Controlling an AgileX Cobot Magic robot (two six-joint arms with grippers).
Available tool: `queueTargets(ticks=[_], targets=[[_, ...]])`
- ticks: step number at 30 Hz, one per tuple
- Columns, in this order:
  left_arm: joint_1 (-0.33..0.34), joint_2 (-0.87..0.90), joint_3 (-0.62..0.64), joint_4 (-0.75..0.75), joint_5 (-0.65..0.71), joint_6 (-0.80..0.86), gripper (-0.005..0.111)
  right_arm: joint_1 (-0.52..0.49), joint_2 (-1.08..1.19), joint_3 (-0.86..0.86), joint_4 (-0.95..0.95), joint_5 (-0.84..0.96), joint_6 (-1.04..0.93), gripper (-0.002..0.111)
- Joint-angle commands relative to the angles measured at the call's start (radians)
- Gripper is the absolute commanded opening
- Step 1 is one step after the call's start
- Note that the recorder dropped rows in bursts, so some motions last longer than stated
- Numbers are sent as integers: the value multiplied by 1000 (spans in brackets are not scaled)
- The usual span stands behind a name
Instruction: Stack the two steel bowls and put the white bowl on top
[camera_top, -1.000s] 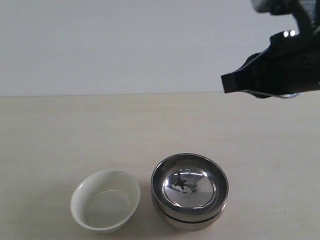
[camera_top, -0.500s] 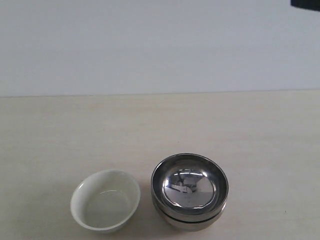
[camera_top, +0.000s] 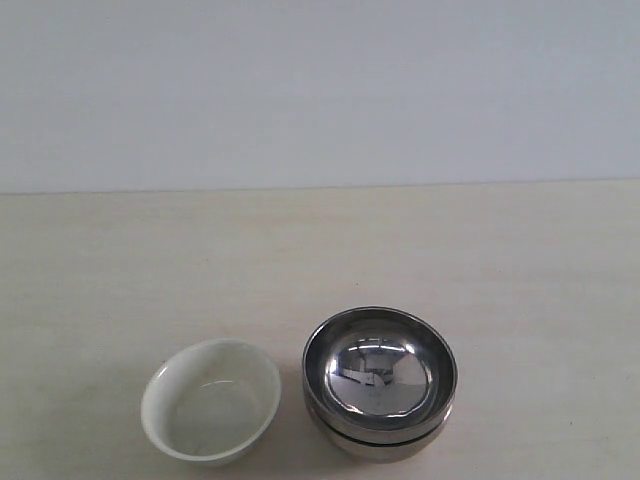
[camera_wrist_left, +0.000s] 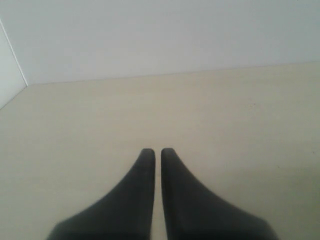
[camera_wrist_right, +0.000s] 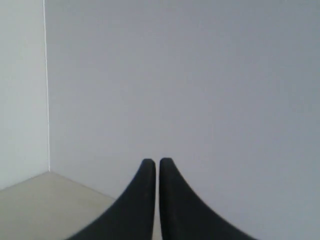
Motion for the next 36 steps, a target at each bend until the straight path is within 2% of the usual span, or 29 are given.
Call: queueTargets(ticks=[1, 6, 14, 18, 21, 26, 32, 36], targets=[[5, -3, 4, -8, -2, 4, 4, -3, -103, -3, -132, -5, 95, 0], [5, -3, 4, -8, -2, 4, 4, -3, -198, -3, -259, -13, 194, 0], [5, -3, 4, -8, -2, 4, 4, -3, -332, 0, -314, -84, 214, 0], [5, -3, 4, -8, -2, 4, 4, -8, -381, 99, -354, -199, 251, 0], [5, -3, 4, -8, -2, 4, 4, -30, -381, 141, -386, -209, 276, 0], [5, -3, 4, -8, -2, 4, 4, -108, -381, 288, -388, -364, 347, 0], [5, -3, 4, -8, -2, 4, 4, -219, -381, 445, -383, -354, 443, 0], [5, -3, 4, -8, -2, 4, 4, -245, -381, 588, -332, -557, 564, 0]])
